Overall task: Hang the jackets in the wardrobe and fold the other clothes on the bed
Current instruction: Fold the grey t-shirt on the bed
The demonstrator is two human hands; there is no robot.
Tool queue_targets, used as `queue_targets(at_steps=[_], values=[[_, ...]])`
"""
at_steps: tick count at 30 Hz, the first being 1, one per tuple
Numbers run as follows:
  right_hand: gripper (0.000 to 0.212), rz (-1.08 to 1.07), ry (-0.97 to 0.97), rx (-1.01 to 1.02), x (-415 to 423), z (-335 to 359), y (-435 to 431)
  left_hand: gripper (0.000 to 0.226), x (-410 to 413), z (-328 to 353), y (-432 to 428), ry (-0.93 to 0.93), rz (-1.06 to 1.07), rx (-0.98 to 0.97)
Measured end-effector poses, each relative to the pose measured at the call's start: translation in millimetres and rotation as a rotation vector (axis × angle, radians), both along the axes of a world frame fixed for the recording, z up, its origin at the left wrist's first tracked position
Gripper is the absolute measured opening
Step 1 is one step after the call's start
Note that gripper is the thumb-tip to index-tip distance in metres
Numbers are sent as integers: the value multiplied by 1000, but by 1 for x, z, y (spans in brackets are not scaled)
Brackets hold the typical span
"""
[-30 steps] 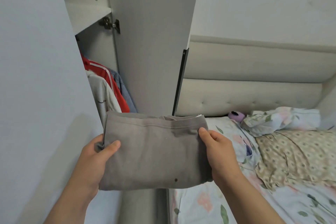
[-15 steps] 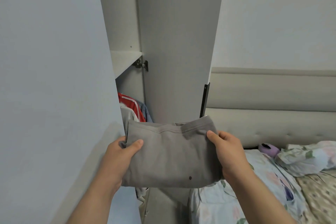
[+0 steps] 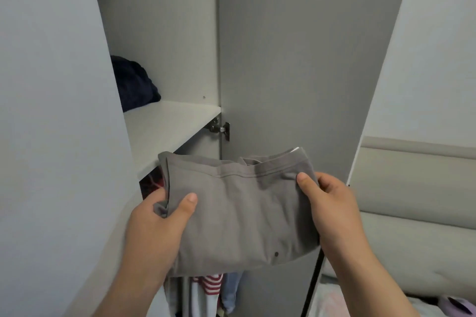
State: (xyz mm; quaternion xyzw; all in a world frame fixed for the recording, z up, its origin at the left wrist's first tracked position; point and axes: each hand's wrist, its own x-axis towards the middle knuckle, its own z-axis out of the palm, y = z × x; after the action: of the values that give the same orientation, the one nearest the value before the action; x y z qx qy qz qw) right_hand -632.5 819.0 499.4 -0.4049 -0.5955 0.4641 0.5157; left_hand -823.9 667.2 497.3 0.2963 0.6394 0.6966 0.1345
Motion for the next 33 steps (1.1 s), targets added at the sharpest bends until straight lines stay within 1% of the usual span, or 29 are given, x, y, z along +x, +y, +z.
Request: queue_targets(at_steps=[4,7,9,11,13,15,17,20,23,27,30,33], values=[[13,33,51,87,-14,25,46,19,-3,25,33,81,68,48],[13,51,88,140,-30,42,71,13,-2,39,50,149,141,122],[14,74,121,154,-39,51,81,12,-2,48,57,152,186,154],[14,107,152,148,-49,58,88,16,-4,55,61,167,226,149],[15,129,169,154,-58,63,91,25,-6,61,64,180,290,131],[17,146,167,175,-68,67,94,26,-8,63,66,198,353,113],[18,160,172,200,-78,70,97,17,-11,65,67,191,386,93],[19,154,131,302,-97,76,102,23,-19,63,71,179,424,104],[21,188,132,384,-124,90,110,16,-24,73,77,166,497,114],[24,233,160,433,-167,116,127,15,-33,92,92,171,597,128],[23,281,194,447,-200,132,141,21,-48,102,105,153,681,141],[24,377,226,409,-232,132,149,28,-64,106,111,105,796,123]])
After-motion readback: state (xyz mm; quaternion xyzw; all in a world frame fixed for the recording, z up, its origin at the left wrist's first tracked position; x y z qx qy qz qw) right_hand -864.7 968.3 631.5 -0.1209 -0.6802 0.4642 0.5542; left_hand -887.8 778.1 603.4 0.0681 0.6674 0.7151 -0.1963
